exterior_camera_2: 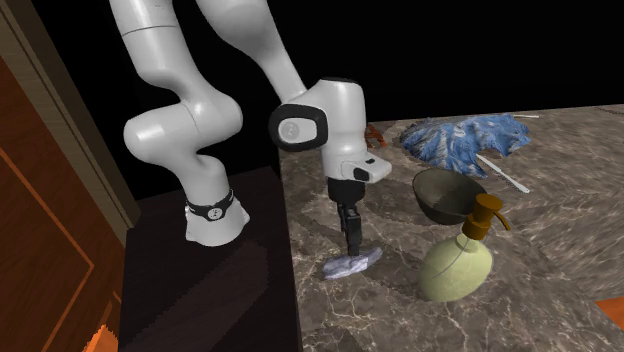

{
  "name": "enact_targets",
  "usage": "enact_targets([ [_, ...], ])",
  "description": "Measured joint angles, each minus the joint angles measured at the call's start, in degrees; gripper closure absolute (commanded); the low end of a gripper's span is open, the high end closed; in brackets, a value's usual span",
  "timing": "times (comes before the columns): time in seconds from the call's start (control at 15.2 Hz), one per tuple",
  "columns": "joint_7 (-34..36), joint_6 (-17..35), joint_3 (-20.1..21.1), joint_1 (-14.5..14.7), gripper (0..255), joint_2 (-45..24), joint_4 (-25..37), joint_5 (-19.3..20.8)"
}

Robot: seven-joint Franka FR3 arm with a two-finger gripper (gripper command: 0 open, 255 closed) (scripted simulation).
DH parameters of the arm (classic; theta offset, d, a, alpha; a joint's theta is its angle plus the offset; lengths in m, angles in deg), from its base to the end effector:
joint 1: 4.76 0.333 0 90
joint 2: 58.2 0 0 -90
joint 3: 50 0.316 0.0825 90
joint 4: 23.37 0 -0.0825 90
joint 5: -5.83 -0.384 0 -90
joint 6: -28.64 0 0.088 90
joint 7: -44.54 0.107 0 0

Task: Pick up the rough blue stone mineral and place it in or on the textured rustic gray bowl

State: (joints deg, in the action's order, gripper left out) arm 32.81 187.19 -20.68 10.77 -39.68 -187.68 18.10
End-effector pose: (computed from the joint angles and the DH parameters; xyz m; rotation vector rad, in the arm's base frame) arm 0.2661 0.2558 0.2869 2.4382 1.6191 0.3391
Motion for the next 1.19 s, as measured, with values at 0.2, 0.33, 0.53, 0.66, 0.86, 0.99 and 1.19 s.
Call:
enact_targets([
  [0.2, 2.9, 3.7, 3.2, -3.9, 0, -3.3, 0.0, 5.1],
  [0.33, 5.9, 5.7, 5.7, -7.8, 0, -5.7, 0.4, 9.6],
  [0.53, 12.0, 7.8, 10.1, -14.4, 0, -9.4, 1.6, 18.0],
  [0.66, 13.6, 8.1, 11.0, -15.8, 0, -10.1, 1.8, 20.1],
  [0.86, 14.1, 8.2, 11.2, -16.2, 0, -10.4, 1.9, 20.7],
  [0.99, 14.2, 8.2, 11.2, -16.2, 255, -10.4, 1.9, 20.8],
  [1.19, 14.2, 8.2, 11.1, -16.3, 255, -10.2, 2.1, 20.8],
])
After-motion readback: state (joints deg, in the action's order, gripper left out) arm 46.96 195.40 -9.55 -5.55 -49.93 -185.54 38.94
